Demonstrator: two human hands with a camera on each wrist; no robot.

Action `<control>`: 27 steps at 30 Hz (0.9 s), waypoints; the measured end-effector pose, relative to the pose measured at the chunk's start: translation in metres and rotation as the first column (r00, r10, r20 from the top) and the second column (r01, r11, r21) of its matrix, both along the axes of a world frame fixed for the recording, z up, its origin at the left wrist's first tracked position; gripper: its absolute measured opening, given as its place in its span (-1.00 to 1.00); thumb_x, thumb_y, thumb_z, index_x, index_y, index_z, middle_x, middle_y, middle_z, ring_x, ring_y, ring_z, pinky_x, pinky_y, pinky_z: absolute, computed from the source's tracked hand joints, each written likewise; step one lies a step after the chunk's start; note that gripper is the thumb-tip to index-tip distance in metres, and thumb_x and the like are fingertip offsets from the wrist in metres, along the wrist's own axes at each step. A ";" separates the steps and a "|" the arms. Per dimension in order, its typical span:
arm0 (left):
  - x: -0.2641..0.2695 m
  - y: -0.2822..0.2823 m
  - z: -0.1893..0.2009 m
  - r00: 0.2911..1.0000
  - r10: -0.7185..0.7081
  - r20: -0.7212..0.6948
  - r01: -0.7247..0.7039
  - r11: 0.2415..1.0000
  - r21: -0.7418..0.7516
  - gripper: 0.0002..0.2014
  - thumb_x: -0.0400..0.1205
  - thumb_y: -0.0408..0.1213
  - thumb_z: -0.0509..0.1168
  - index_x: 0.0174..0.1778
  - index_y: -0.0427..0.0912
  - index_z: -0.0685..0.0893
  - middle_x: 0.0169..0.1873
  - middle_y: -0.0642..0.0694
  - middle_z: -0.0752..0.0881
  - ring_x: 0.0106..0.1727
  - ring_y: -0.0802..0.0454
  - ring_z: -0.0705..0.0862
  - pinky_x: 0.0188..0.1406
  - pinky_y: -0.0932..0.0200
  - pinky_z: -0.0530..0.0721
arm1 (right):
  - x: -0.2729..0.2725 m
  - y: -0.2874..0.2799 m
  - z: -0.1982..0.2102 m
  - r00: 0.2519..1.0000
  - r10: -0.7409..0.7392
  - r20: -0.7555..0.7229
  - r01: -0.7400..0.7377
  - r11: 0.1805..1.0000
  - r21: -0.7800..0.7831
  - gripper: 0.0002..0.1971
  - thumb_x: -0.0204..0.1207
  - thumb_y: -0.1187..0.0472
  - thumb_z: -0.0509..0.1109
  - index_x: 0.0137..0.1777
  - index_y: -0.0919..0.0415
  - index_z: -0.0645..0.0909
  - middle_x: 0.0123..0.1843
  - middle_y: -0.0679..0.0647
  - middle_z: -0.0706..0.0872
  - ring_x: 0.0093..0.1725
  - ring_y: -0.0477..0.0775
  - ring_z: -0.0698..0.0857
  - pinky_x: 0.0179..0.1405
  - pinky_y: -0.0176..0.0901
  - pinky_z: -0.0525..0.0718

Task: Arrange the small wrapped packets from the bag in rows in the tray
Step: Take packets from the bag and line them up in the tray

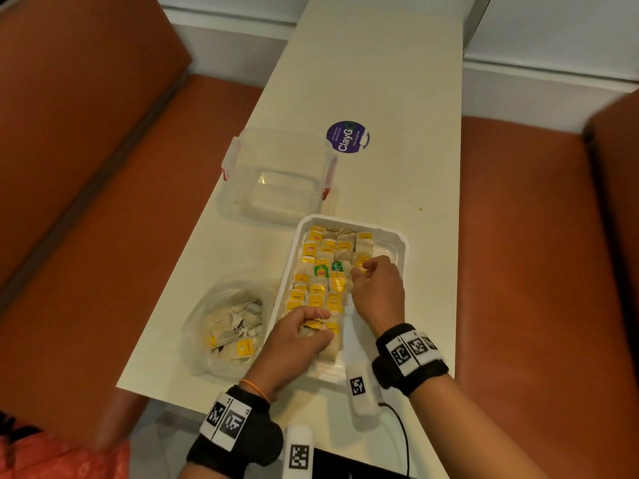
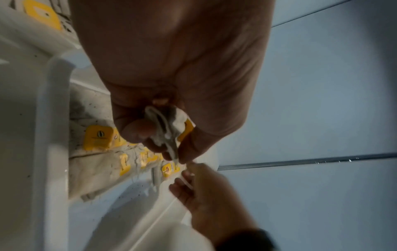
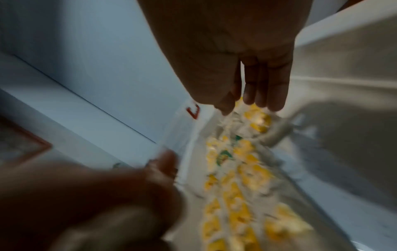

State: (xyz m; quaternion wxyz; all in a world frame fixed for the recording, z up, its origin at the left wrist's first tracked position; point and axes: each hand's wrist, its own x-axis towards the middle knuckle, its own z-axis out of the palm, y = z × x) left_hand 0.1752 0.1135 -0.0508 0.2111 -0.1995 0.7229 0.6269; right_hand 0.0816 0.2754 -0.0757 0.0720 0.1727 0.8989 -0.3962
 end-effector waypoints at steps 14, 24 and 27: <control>0.008 -0.004 0.019 0.983 -0.180 -0.027 0.180 0.950 0.255 -0.46 0.47 -0.49 0.54 0.38 -0.08 0.70 0.09 -0.06 0.83 -0.14 0.15 0.72 -0.33 0.18 0.62 | 0.052 0.024 0.084 0.712 0.702 0.014 -0.684 0.699 -0.209 -0.75 0.50 0.18 0.66 0.14 -0.10 0.84 -0.01 -0.23 0.80 -0.07 -0.22 0.75 -0.07 -0.43 0.65; 0.016 -0.015 0.013 0.997 0.059 0.048 -0.071 0.946 0.317 -0.47 0.50 -0.64 0.48 0.35 -0.11 0.75 0.09 -0.22 0.88 0.04 -0.06 0.80 -0.27 0.15 0.68 | 0.050 0.048 0.043 0.870 0.458 0.180 -0.454 0.889 -0.069 -0.72 0.59 0.32 0.54 0.23 0.00 0.79 0.06 -0.11 0.79 -0.13 -0.17 0.74 0.06 -0.31 0.75; 0.018 -0.018 0.014 0.995 0.093 0.042 -0.102 0.930 0.353 -0.44 0.40 -0.58 0.50 0.34 -0.17 0.76 0.09 -0.29 0.87 0.03 -0.10 0.79 -0.33 0.17 0.68 | 0.053 0.042 0.039 0.796 0.567 0.212 -0.562 0.822 -0.091 -0.50 0.47 0.26 0.67 0.38 -0.10 0.70 0.15 -0.13 0.71 -0.08 -0.14 0.73 0.02 -0.31 0.70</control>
